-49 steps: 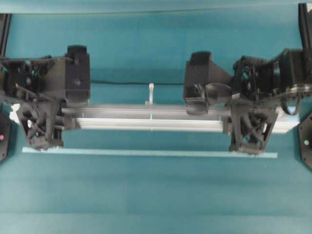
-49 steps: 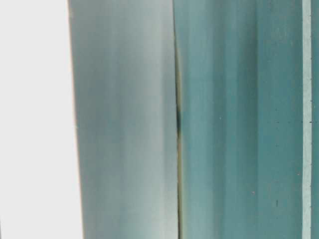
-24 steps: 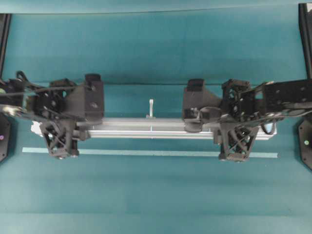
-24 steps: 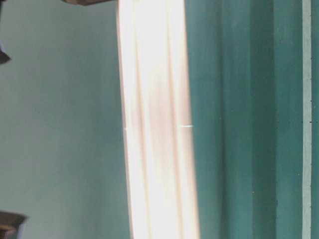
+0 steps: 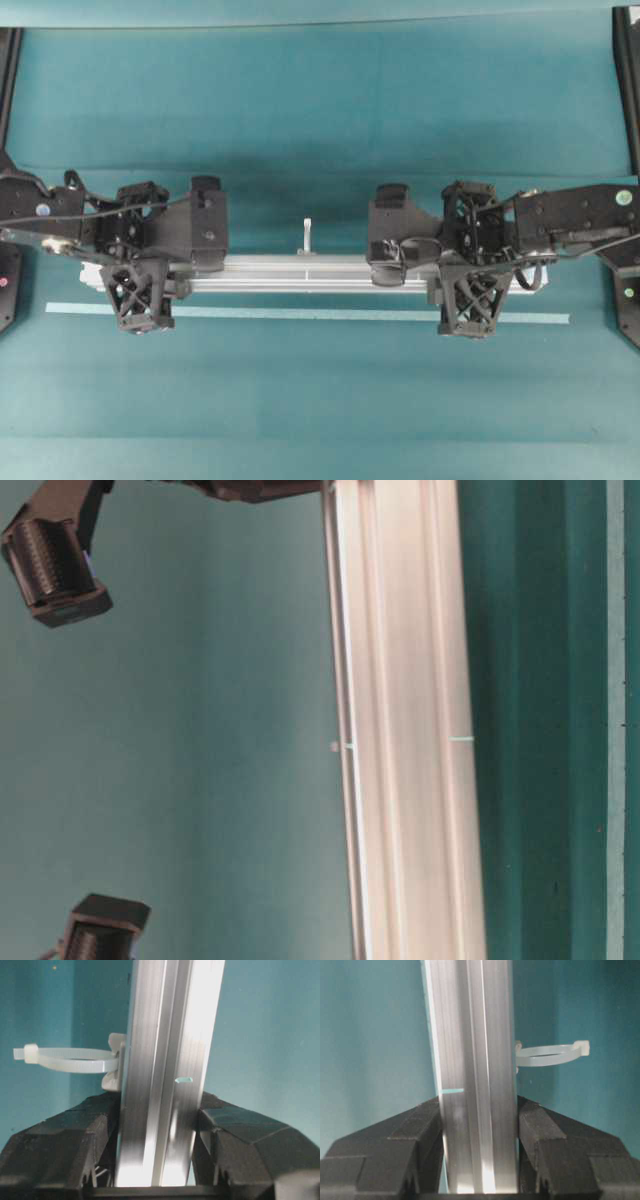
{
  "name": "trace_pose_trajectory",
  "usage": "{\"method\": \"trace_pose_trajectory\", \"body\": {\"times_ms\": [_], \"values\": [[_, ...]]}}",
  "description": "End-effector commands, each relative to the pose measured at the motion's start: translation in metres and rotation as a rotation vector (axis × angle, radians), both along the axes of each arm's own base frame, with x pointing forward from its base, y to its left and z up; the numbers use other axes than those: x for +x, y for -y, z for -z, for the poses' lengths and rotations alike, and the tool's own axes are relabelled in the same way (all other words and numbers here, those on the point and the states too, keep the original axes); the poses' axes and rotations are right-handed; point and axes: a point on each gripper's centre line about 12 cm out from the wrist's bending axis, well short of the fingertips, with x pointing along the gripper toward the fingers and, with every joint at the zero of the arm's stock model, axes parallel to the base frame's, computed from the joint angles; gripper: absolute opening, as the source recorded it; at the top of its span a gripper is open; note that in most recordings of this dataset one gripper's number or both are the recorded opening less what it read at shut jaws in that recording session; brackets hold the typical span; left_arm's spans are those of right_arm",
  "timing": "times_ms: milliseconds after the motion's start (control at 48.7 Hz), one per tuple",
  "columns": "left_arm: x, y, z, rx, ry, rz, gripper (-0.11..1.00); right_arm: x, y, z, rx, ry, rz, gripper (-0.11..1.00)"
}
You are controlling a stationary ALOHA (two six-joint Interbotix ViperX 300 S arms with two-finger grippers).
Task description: Lift the large metal rail with both hands.
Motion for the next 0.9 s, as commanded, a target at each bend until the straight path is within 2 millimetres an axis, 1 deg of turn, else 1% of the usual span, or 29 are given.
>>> {"method": "trace_pose_trajectory", "body": {"times_ms": [0,205,349,493,637,884], "values": [[-0.001,-0.001,-0.001,-0.017,0.016,-0.039,0.37,-0.001,-0.003,0.003,0.006,0.017,-0.001,0.39],[0.000,0.003,0.007,-0.033,0.066,-0.057,0.37,-0.008,-0.005,0.019,0.020,0.026,0.005,0.39],[0.002,0.006,0.013,-0.038,0.061,-0.056,0.37,-0.011,-0.006,0.027,0.026,0.027,0.006,0.39],[0.006,0.011,0.022,-0.038,0.046,-0.042,0.37,-0.011,-0.006,0.034,0.025,0.022,0.004,0.39],[0.008,0.013,0.031,-0.038,0.033,-0.035,0.37,-0.013,-0.008,0.047,0.032,0.014,0.004,0.39],[0.008,0.011,0.038,-0.035,0.016,-0.035,0.37,-0.011,-0.009,0.057,0.036,0.020,0.005,0.39]]}}
